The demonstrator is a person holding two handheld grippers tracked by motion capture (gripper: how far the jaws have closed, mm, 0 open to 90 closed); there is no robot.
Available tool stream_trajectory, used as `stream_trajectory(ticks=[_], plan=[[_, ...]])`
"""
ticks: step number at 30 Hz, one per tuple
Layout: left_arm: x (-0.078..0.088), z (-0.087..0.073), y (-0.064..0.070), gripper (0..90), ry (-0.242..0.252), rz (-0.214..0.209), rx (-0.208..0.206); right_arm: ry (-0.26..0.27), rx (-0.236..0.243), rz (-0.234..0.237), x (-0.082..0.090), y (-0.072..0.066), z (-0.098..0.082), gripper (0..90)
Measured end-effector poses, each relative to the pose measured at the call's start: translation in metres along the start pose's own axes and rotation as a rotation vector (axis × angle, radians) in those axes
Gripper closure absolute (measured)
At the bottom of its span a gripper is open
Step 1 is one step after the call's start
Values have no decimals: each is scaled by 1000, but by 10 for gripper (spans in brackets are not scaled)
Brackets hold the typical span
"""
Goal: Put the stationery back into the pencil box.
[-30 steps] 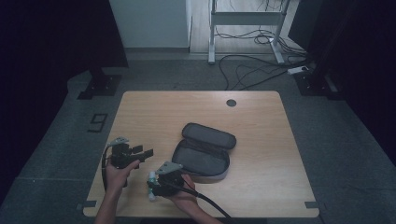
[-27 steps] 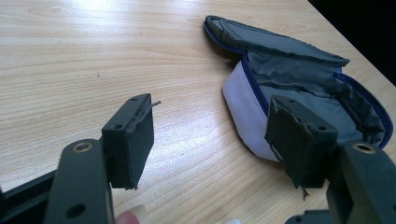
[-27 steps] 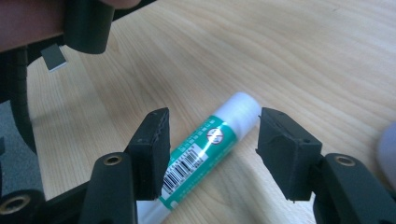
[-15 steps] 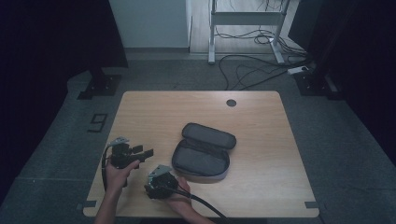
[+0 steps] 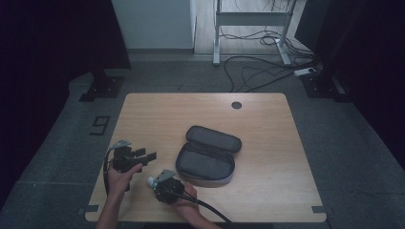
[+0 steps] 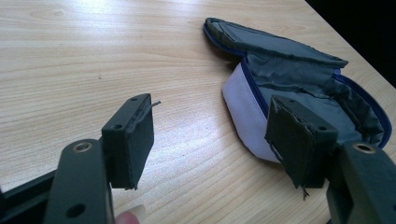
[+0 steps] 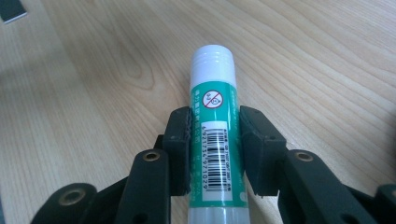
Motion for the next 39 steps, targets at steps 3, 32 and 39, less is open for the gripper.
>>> stream_trajectory(ticks=[3, 32, 39], plan=[[-1, 0, 1, 325, -3, -1, -1, -23, -1, 35, 2, 3, -1, 647], [-5, -6, -5, 324, -21, 28, 12, 157, -58, 14, 88, 63, -15, 648], [-10, -8, -2, 324, -34, 19, 5, 189, -114, -24, 108, 99, -23, 648]])
Point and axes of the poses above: each handheld gripper's, and its own axes: x roughly backward along the jaws, z roughly out of its top, y roughly to its right, the point moved 8 cm from there along -x, roughly forward along the jaws, and after that the axes turned 13 degrees about -y, right-handed, at the moved point
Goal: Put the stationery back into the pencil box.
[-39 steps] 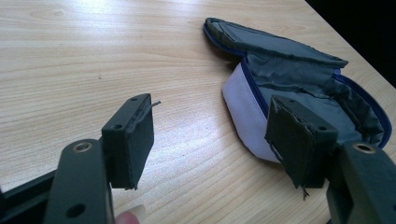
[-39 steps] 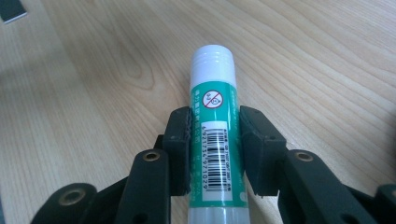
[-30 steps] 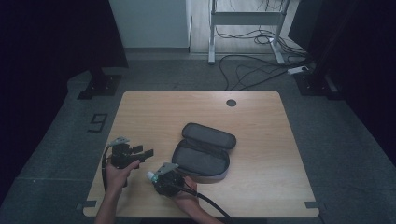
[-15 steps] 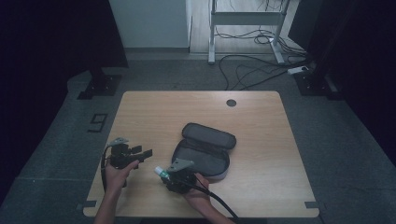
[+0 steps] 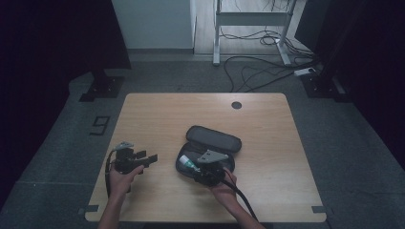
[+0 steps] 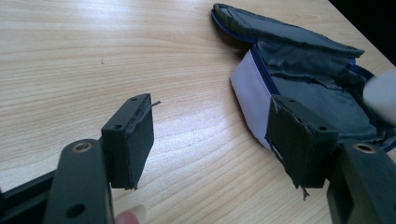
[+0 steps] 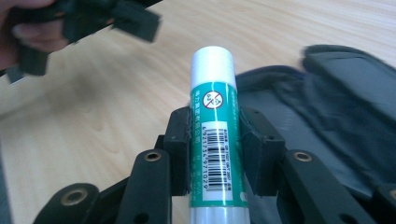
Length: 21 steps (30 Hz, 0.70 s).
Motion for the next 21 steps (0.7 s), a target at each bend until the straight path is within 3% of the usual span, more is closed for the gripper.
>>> stream_trajectory(ticks=[4, 14, 21], plan=[[-4, -1, 2, 323, -13, -3, -11, 9, -38, -27, 3, 17, -1, 647], [-6, -3, 3, 322, -28, -2, -20, -43, -95, -100, -9, 51, -14, 647], [-8, -4, 6, 319, -39, 0, -32, -70, -108, -134, -10, 62, -21, 647]])
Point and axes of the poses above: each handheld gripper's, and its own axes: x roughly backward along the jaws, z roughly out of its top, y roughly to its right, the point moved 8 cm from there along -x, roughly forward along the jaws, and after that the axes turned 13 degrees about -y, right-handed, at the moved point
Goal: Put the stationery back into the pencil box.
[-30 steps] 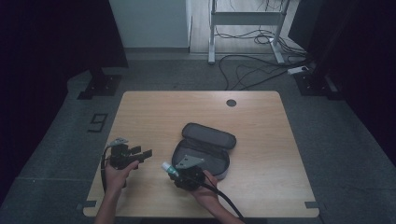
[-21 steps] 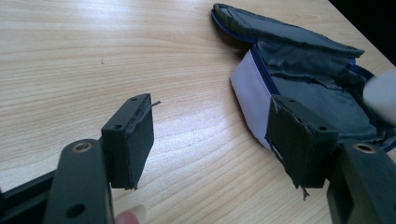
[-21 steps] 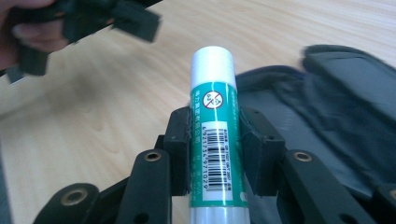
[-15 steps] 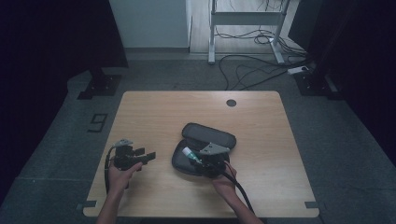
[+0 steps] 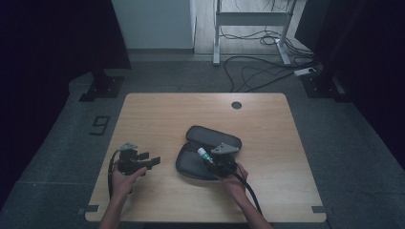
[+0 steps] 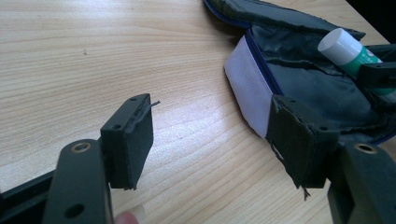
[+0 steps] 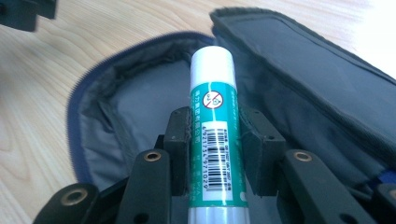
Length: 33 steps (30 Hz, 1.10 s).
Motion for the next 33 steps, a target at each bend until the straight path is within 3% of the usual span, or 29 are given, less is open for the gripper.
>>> stream_trajectory(ticks=[6, 18, 27, 33], plan=[[-2, 0, 0, 319, -3, 9, -3, -41, 0, -22, -6, 9, -8, 647], [-4, -1, 1, 317, -17, 12, -11, -113, 49, -55, -17, 10, -18, 633], [-4, -1, 1, 316, -17, 15, -9, -79, 46, -57, -10, 8, -15, 546], [-4, -2, 0, 317, -14, 13, -8, 15, 36, -47, 2, 7, -8, 477]])
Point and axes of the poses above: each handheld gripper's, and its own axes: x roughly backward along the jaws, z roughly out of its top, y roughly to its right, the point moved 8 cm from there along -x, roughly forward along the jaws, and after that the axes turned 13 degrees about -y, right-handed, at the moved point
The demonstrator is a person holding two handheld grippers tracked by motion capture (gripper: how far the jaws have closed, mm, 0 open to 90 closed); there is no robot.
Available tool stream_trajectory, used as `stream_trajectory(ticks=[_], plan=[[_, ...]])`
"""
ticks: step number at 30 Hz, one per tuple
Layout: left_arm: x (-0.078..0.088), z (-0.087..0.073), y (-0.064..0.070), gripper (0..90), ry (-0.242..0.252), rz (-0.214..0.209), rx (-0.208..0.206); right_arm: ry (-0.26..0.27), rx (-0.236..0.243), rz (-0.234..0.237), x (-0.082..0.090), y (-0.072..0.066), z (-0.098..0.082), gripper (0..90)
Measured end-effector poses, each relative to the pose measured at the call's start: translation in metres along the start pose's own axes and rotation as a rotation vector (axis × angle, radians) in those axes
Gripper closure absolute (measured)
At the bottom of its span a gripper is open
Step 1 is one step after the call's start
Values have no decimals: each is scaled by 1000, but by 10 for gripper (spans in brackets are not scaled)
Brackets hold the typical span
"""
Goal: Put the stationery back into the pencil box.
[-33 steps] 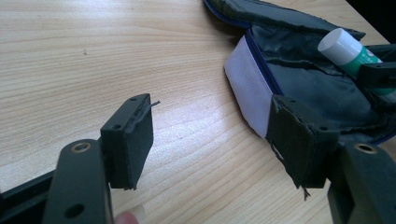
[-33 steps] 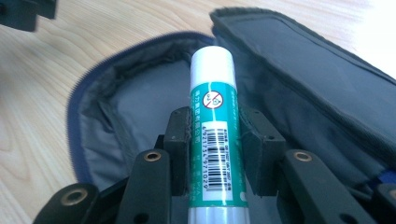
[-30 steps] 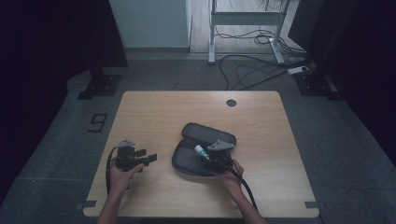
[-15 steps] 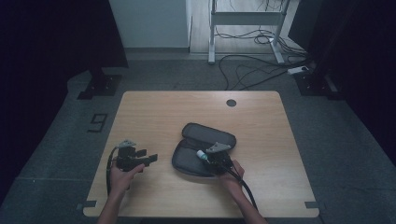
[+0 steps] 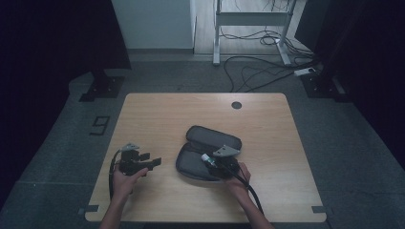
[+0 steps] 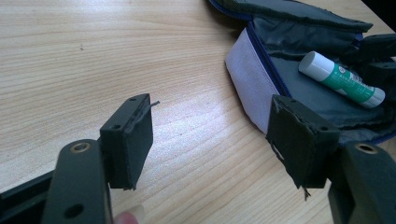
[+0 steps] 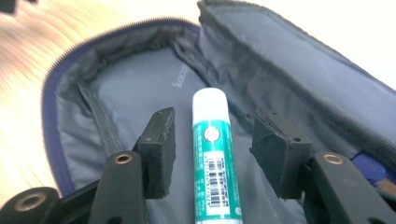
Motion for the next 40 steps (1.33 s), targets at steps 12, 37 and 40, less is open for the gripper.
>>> stream_trajectory(ticks=[12, 37, 40], plan=[[1, -1, -2, 319, -1, 5, 2, 148, -50, -3, 52, 22, -10, 449], [-2, -4, -3, 317, -17, 3, 0, 78, -214, -99, 64, 99, -96, 408], [-2, -3, -2, 317, -17, 2, -1, 66, -205, -102, 61, 98, -97, 391]])
Point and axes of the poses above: each handheld gripper's, and its own axes: x roughly backward along the jaws, z roughly out of its top, y roughly to its right, the point moved 8 cm from there along -x, roughly forward along the jaws, and after that the axes turned 13 degrees about -y, right-handed, at the moved point
